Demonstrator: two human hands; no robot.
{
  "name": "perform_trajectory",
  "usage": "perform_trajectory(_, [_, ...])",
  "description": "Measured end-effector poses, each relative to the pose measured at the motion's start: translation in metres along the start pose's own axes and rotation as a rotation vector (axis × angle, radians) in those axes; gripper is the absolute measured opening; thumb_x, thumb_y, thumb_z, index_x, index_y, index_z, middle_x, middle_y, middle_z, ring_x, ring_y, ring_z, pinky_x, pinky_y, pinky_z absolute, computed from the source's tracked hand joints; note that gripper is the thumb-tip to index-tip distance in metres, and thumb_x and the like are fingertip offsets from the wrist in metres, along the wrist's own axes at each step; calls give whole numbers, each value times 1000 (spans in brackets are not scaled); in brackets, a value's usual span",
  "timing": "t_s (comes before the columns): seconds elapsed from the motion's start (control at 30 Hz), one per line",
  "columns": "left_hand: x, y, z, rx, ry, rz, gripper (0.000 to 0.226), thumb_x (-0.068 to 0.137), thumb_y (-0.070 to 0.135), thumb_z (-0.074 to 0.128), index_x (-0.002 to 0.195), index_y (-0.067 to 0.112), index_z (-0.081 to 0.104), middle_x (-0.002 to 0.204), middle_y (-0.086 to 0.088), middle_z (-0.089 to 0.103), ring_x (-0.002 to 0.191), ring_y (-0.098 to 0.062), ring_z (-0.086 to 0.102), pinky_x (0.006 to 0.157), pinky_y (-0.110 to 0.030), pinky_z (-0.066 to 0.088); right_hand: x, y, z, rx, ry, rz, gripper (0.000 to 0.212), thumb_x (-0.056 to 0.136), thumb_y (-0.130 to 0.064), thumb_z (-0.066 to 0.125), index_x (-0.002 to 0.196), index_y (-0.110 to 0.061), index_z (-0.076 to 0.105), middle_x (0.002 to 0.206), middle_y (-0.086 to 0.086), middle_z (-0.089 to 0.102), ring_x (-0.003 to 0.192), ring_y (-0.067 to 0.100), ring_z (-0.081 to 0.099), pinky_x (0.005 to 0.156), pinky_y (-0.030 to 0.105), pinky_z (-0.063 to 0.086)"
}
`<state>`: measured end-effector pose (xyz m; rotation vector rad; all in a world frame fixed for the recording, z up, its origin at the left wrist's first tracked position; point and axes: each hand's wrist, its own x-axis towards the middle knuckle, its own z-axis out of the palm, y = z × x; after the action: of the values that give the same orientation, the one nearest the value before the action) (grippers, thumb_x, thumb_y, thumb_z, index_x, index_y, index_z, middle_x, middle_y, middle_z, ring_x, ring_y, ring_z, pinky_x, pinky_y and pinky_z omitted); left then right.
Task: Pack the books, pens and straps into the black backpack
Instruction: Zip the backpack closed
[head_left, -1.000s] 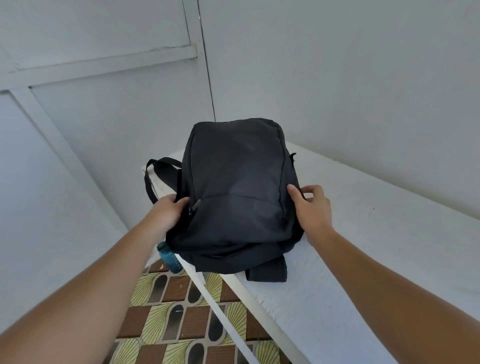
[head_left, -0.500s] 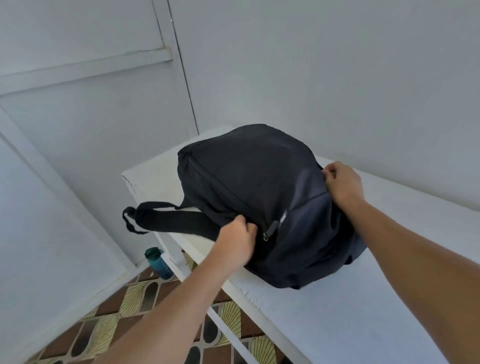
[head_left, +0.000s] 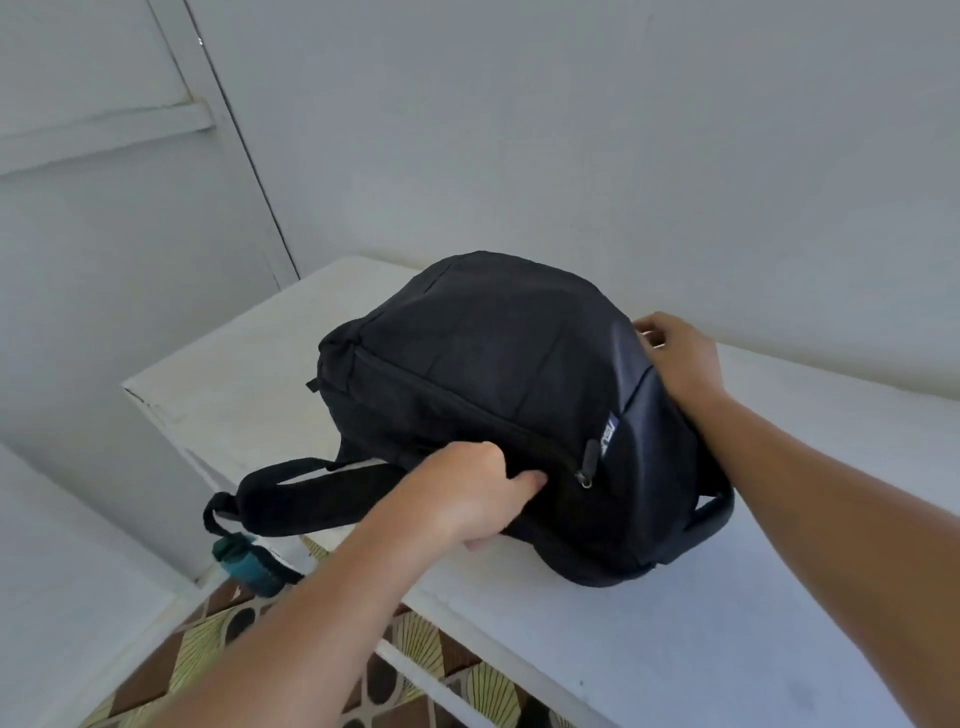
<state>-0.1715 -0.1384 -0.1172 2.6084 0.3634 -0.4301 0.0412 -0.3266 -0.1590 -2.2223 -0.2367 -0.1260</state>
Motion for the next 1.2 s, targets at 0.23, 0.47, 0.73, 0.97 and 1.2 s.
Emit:
perform_trajectory(0.23, [5, 45, -103, 459, 330, 322, 25, 95, 34, 54, 81, 13, 54, 78, 0, 61, 66, -18, 53, 62, -33, 42, -32, -16, -27, 177, 208, 150, 16, 100, -36, 59, 98, -25, 71, 87, -10, 71, 82, 14, 65, 73, 29, 45])
perform_trajectory(0.47, [110, 37, -142, 503, 506, 558, 29, 103, 44, 48, 117, 22, 59, 116, -4, 60, 106, -28, 57, 90, -49, 52, -67, -51, -32, 368, 411, 323, 17, 103, -32, 58, 112, -19, 66, 93, -10, 66, 81, 9, 61, 64, 25, 42])
perform_trajectory(0.73, [153, -2, -161, 247, 180, 575, 71, 96, 73, 38, 142, 22, 53, 142, -4, 57, 128, -28, 53, 98, -39, 44, -105, -127, 20, 343, 729, 448, 18, 103, -33, 56, 116, -25, 63, 102, -13, 67, 91, 10, 64, 77, 32, 48])
perform_trajectory(0.97, [170, 7, -171, 154, 19, 622, 87, 90, 64, 51, 161, 21, 27, 167, -2, 27, 152, -27, 28, 117, -39, 28, -144, -172, 90, 296, 1201, 788, 51, 96, -37, 63, 142, -30, 40, 145, 11, 34, 135, 33, 36, 112, 45, 37])
perform_trajectory(1.2, [186, 4, -176, 95, -229, 483, 112, 71, 86, 53, 160, 25, 25, 166, -4, 26, 150, -32, 30, 120, -52, 29, -149, -178, 127, 972, 1284, 1194, 113, 82, -53, 83, 160, -18, 10, 160, 12, 24, 143, 33, 35, 117, 38, 33])
